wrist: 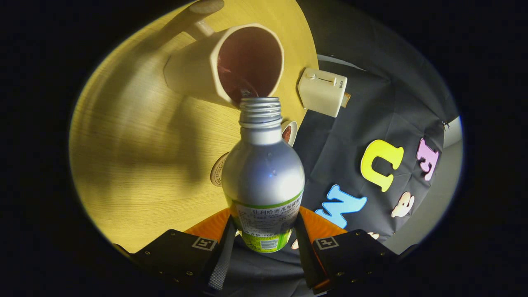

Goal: Take the bottle from table, then pour the juice into the cup, finally place the bottle on the coaster

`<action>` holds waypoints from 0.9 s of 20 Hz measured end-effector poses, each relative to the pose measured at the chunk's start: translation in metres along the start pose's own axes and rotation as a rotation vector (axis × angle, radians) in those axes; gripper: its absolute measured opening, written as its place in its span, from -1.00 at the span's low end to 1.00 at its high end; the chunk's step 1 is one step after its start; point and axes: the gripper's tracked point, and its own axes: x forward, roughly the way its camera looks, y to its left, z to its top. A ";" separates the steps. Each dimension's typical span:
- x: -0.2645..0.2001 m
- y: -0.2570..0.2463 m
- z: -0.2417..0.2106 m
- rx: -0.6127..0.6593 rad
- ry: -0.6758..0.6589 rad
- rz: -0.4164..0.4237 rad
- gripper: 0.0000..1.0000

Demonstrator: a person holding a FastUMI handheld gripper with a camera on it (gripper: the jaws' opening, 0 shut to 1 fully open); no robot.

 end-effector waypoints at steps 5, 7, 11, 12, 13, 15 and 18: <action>0.001 -0.011 -0.003 -0.042 0.008 -0.017 0.43; 0.001 -0.016 -0.003 -0.062 0.009 -0.025 0.43; -0.002 -0.020 0.000 -0.089 0.002 -0.029 0.42; -0.002 -0.020 0.002 -0.099 -0.002 -0.030 0.42; -0.003 -0.022 0.003 -0.109 -0.007 -0.033 0.42; -0.004 -0.023 0.004 -0.122 -0.008 -0.034 0.42; -0.003 -0.030 0.004 -0.153 -0.006 -0.046 0.42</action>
